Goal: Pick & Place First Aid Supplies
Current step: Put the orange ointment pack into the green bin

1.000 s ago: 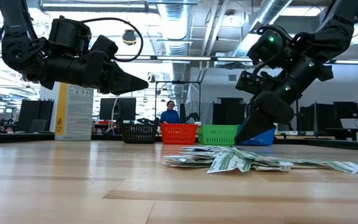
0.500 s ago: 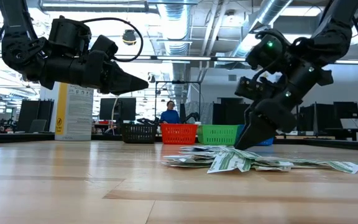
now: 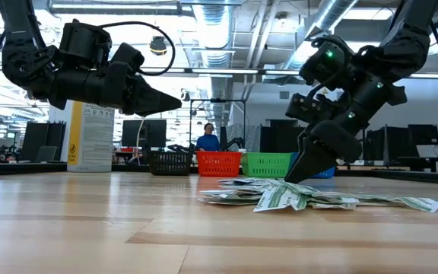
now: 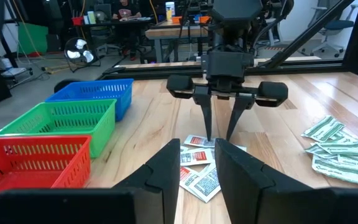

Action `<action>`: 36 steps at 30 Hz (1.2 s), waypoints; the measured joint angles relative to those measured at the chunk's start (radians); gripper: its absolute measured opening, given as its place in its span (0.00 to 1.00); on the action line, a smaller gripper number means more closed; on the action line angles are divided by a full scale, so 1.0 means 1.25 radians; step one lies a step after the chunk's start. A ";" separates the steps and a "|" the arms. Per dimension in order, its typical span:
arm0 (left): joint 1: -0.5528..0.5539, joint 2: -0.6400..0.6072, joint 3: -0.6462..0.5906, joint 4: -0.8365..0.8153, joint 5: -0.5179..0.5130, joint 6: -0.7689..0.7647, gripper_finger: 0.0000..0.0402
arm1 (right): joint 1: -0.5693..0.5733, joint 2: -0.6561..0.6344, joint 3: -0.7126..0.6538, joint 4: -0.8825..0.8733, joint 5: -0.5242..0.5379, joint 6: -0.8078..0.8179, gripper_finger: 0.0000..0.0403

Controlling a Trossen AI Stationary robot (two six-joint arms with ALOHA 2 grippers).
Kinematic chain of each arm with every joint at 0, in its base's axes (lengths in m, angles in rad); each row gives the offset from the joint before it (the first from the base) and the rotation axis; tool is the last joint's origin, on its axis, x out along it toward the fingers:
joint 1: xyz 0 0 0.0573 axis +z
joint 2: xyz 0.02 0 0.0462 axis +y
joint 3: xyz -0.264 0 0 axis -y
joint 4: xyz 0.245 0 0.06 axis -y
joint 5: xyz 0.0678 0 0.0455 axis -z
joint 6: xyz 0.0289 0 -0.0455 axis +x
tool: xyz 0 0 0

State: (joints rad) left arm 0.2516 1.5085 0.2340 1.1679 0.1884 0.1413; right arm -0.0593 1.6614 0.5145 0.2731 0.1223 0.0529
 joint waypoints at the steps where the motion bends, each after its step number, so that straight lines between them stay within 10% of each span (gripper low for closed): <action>1: 0.000 0.000 0.000 0.000 0.000 0.000 0.25 | 0.000 -0.007 -0.001 -0.001 0.001 0.000 0.28; 36: 0.000 0.000 0.000 0.000 0.000 0.000 0.25 | -0.001 -0.036 0.023 -0.036 0.006 -0.019 0.01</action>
State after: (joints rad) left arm 0.2517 1.5085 0.2340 1.1679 0.1884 0.1413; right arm -0.0605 1.6169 0.5436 0.2282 0.1296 0.0297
